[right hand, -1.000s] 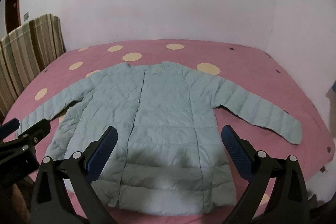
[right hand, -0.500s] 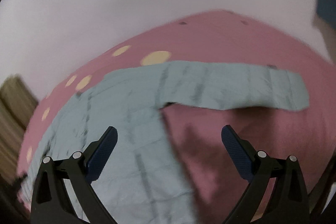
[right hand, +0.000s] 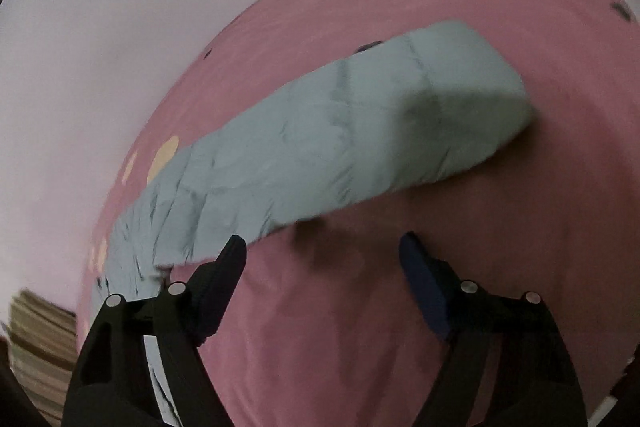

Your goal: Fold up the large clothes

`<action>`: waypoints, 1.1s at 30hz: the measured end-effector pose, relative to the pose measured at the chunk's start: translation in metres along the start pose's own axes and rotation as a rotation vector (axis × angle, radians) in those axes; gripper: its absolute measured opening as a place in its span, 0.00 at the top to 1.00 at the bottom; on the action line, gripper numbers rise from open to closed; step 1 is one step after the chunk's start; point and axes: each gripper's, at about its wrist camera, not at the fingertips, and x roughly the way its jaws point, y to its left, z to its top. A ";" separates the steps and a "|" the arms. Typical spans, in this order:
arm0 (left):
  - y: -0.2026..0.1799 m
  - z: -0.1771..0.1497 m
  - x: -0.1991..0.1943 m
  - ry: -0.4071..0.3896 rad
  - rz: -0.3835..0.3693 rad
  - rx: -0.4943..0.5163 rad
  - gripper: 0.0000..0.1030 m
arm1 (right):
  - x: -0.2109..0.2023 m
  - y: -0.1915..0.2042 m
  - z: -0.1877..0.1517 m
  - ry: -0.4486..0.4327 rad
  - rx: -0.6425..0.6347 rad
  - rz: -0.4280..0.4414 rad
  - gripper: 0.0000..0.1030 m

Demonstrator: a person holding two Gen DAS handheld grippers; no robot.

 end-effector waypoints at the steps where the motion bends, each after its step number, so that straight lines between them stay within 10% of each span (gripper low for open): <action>1: -0.001 0.001 0.001 0.002 0.000 -0.004 0.02 | 0.001 -0.004 0.003 -0.017 0.018 0.011 0.25; 12: 0.000 0.004 0.005 0.005 -0.001 -0.011 0.02 | 0.014 -0.024 0.038 -0.170 0.200 0.061 0.26; 20: 0.001 0.002 0.005 -0.001 0.008 -0.005 0.02 | 0.032 -0.037 0.056 -0.182 0.303 0.025 0.88; 23: 0.001 0.003 0.005 0.000 0.008 -0.004 0.02 | 0.028 -0.024 0.060 -0.203 0.261 0.014 0.96; 33: 0.003 0.004 0.004 0.000 0.017 0.005 0.02 | 0.011 0.155 0.057 -0.242 -0.148 0.138 0.97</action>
